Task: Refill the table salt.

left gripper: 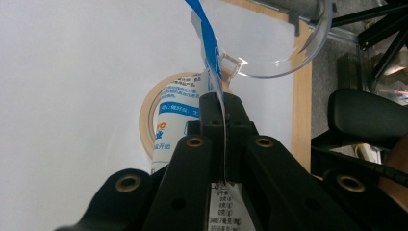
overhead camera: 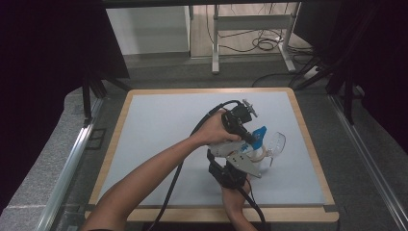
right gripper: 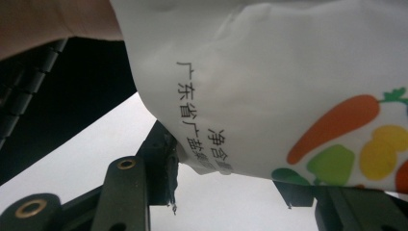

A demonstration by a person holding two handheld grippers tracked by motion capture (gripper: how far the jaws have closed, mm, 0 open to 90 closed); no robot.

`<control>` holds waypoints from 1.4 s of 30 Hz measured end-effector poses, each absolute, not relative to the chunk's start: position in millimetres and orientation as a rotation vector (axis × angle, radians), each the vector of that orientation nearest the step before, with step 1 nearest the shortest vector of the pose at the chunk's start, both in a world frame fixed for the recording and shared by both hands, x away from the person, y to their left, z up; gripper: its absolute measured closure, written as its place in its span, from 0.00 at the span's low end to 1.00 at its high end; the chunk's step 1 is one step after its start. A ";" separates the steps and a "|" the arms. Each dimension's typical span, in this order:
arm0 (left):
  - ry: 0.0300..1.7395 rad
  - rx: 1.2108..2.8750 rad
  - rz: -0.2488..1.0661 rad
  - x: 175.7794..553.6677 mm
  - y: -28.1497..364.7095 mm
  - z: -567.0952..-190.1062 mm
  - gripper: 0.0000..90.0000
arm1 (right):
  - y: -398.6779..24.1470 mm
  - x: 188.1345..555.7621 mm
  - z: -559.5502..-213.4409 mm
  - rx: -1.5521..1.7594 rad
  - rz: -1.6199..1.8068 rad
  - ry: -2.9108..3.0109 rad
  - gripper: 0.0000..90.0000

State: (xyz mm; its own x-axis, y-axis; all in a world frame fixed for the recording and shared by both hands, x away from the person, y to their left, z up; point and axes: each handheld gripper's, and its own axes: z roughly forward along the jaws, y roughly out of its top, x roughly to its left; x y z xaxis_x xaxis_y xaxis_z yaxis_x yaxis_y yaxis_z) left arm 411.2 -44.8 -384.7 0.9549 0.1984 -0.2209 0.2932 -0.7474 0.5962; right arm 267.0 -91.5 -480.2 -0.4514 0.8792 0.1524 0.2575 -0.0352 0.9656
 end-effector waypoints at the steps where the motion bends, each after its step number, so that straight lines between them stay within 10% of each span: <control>1: 0.346 2.433 -0.187 411.3 -44.1 -384.0 1.00 | -91.7 267.1 -480.1 1.195 1.517 1.716 0.55; 42: 0.335 2.433 -0.187 410.4 -47.1 -383.0 1.00 | -94.3 266.4 -478.6 1.180 1.509 1.697 0.56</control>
